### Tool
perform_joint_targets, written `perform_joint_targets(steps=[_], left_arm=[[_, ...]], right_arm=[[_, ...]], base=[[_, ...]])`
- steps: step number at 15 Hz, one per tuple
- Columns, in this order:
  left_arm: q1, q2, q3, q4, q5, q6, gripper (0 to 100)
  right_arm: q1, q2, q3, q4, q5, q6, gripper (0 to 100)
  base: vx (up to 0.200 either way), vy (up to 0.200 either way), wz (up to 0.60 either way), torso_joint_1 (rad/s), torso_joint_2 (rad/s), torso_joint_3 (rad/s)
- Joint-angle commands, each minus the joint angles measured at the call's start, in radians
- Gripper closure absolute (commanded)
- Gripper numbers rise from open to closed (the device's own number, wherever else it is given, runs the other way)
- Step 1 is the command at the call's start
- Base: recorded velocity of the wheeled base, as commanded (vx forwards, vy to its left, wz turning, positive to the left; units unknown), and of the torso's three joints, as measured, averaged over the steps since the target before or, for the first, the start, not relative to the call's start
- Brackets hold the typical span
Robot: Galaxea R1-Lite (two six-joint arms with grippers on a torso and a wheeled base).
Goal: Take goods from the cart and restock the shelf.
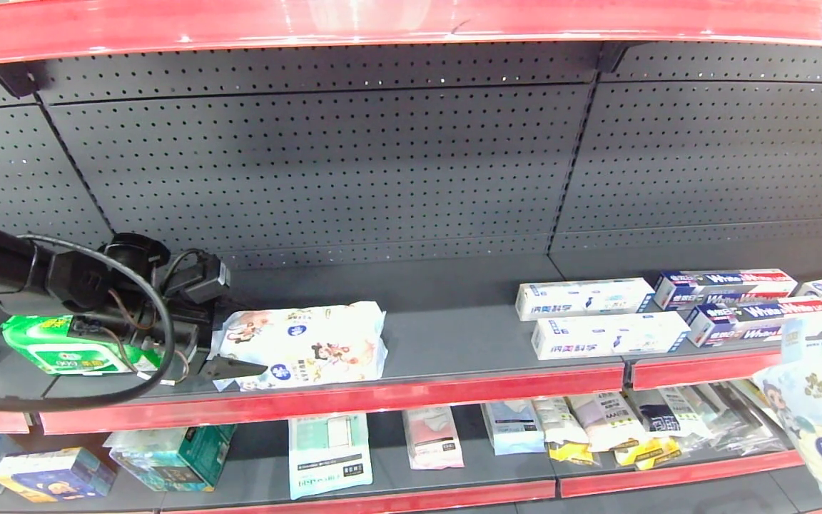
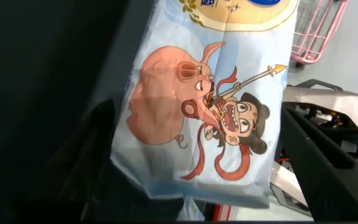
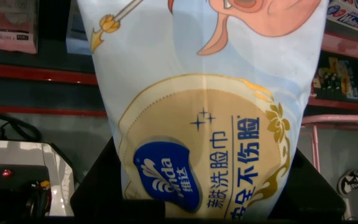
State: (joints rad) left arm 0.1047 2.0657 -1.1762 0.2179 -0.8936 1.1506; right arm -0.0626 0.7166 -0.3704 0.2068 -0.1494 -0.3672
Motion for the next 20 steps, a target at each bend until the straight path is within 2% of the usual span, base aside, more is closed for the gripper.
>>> perform_joint_targets(steps=[1,10,13,16,17,18,19,20], left_arm=[[0.009,-0.033,0.004,0.000,-0.002,0.000,0],[0.010,-0.144,0.007,0.001,-0.019,-0.002,0],[0.010,-0.187,0.004,0.000,-0.019,-0.017,0],[0.010,-0.202,0.020,-0.069,-0.008,-0.091,0],[0.010,-0.203,0.027,-0.086,-0.007,-0.131,0],[0.010,-0.214,0.033,-0.098,0.013,-0.229,0],[0.007,-0.222,0.036,-0.129,0.033,-0.301,0],[0.000,-0.219,0.049,-0.199,0.050,-0.379,0]], right_arm=[[0.000,-0.009,0.019,0.000,0.001,-0.001,100],[0.000,-0.008,0.024,0.000,-0.001,-0.015,100],[0.000,0.000,0.019,-0.001,0.001,-0.015,100],[0.001,0.009,0.010,-0.004,0.002,-0.015,100],[0.001,0.011,0.010,-0.006,0.004,-0.015,100],[0.001,0.012,0.007,-0.006,0.005,-0.015,100],[0.001,0.014,0.005,-0.007,0.007,-0.015,100],[0.001,0.014,0.005,-0.007,0.008,-0.015,100]], base=[[0.000,0.000,0.00,0.000,0.00,0.000],[0.000,0.000,0.00,0.000,0.00,0.000],[0.000,0.000,0.00,0.000,0.00,0.000],[0.000,0.000,0.00,0.000,0.00,0.000],[0.000,0.000,0.00,0.000,0.00,0.000],[0.000,0.000,0.00,0.000,0.00,0.000],[0.000,0.000,0.00,0.000,0.00,0.000],[0.000,0.000,0.00,0.000,0.00,0.000]])
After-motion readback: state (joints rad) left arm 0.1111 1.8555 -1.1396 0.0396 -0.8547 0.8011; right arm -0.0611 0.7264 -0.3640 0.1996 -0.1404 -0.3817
